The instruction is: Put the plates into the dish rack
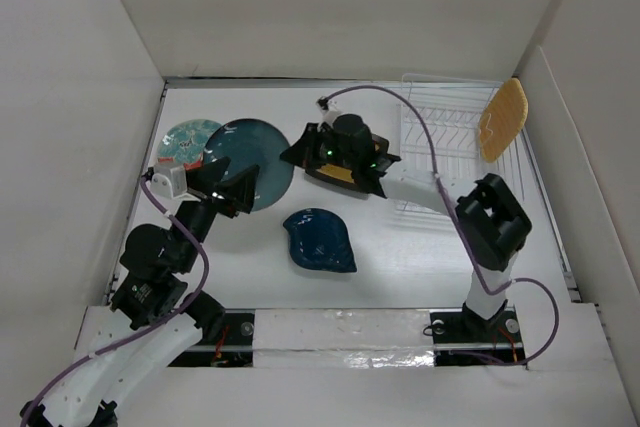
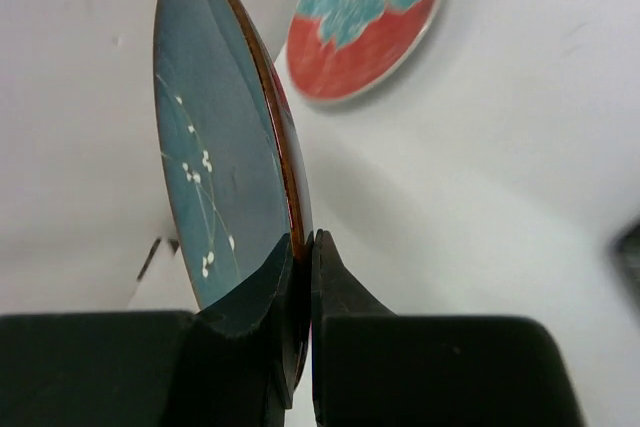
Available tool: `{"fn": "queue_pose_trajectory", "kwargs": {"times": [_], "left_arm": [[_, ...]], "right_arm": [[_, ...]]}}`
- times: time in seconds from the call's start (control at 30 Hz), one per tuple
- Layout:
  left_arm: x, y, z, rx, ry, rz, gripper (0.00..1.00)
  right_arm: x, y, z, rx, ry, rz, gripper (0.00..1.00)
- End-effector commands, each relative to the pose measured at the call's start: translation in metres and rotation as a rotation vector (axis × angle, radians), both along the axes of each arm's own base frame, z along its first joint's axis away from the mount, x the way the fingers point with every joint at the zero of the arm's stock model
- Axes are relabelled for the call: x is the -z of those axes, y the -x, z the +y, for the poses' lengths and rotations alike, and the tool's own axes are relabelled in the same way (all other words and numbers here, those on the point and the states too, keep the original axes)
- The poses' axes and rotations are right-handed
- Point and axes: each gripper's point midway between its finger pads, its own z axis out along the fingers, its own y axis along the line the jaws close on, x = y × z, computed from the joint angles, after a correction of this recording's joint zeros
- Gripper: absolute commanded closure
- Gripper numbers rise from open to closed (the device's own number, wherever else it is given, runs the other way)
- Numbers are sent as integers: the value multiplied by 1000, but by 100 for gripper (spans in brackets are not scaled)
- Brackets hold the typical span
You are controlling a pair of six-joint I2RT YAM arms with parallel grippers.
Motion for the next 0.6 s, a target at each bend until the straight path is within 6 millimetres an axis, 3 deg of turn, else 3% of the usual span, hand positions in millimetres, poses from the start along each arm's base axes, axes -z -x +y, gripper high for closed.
{"fn": "queue_pose_trajectory", "kwargs": {"times": [0.0, 0.03, 0.1, 0.13, 0.17, 0.2, 0.23, 0.27, 0.33, 0.37, 0.47, 0.53, 0.57], "left_arm": [[-16, 6, -3, 31, 25, -60, 37], [-17, 8, -7, 59, 21, -67, 41], [-17, 9, -10, 77, 18, -70, 78], [-16, 10, -13, 89, 13, -67, 91], [-16, 10, -15, 99, 9, -64, 100], [-17, 14, -20, 133, 8, -67, 100], [-18, 16, -22, 152, 8, -72, 100], [-20, 18, -24, 166, 11, -79, 96], [-23, 23, -29, 205, 9, -91, 81], [-22, 23, -29, 205, 10, -89, 64], [-23, 25, -29, 210, 10, -80, 49], [-26, 30, -30, 231, 13, -94, 47], [-29, 32, -29, 235, 18, -106, 44]], "right_arm": [[-127, -39, -62, 202, -189, -273, 100], [-143, -40, -85, 256, -181, -307, 100], [-144, -66, -140, 426, -62, -347, 100], [-163, -66, -166, 484, -48, -383, 100], [-168, -74, -194, 575, -11, -396, 100], [-166, -86, -232, 652, 64, -404, 100], [-170, -89, -254, 701, 95, -411, 100], [-190, -85, -282, 787, 119, -442, 100], [-194, -85, -338, 932, 256, -463, 100], [-208, -79, -364, 1024, 290, -484, 100], [-233, -64, -431, 1219, 465, -521, 100], [-241, -57, -458, 1310, 524, -532, 100], [-243, -53, -481, 1387, 561, -527, 100]]}}
